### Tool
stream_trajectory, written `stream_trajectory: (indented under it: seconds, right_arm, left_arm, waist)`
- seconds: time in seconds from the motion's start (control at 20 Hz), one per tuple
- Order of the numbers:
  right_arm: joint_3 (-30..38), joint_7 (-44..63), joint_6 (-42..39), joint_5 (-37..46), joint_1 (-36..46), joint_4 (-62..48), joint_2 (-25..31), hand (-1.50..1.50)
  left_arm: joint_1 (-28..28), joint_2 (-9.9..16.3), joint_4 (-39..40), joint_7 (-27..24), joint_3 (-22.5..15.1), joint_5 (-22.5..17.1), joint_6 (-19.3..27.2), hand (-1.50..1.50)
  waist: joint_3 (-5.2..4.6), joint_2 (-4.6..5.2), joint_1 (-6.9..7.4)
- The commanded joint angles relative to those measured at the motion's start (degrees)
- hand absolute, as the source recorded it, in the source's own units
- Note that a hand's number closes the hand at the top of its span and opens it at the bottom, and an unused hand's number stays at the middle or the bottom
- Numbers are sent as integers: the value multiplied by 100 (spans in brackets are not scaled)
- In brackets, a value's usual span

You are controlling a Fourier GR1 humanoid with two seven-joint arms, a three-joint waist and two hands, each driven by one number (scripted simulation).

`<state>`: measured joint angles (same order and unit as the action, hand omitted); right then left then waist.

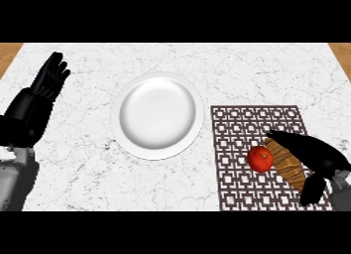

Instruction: Pick the croissant from the placemat and place it in the plate

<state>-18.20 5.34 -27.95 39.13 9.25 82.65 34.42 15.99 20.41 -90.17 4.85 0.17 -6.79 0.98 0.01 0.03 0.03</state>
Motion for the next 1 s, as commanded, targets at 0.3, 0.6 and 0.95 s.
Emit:
stream_trajectory:
  seconds: [0.3, 0.6, 0.95]
  right_arm:
    - [269, -989, 905, 556, 197, -905, -529, 150]
    - [366, -1110, 1957, 1139, 475, -915, -744, 150]
    - [1418, 2247, 2718, 1585, -1334, -361, -1131, 150]
  left_arm:
    - [-232, -151, -305, 117, 122, 70, -219, 0]
    - [360, -114, 131, 253, 264, 98, -265, 0]
    - [-538, 86, -138, 172, 638, 142, -34, 0]
  waist:
    - [3, -4, 24]
    - [1, 4, -30]
    - [-60, -259, -906]
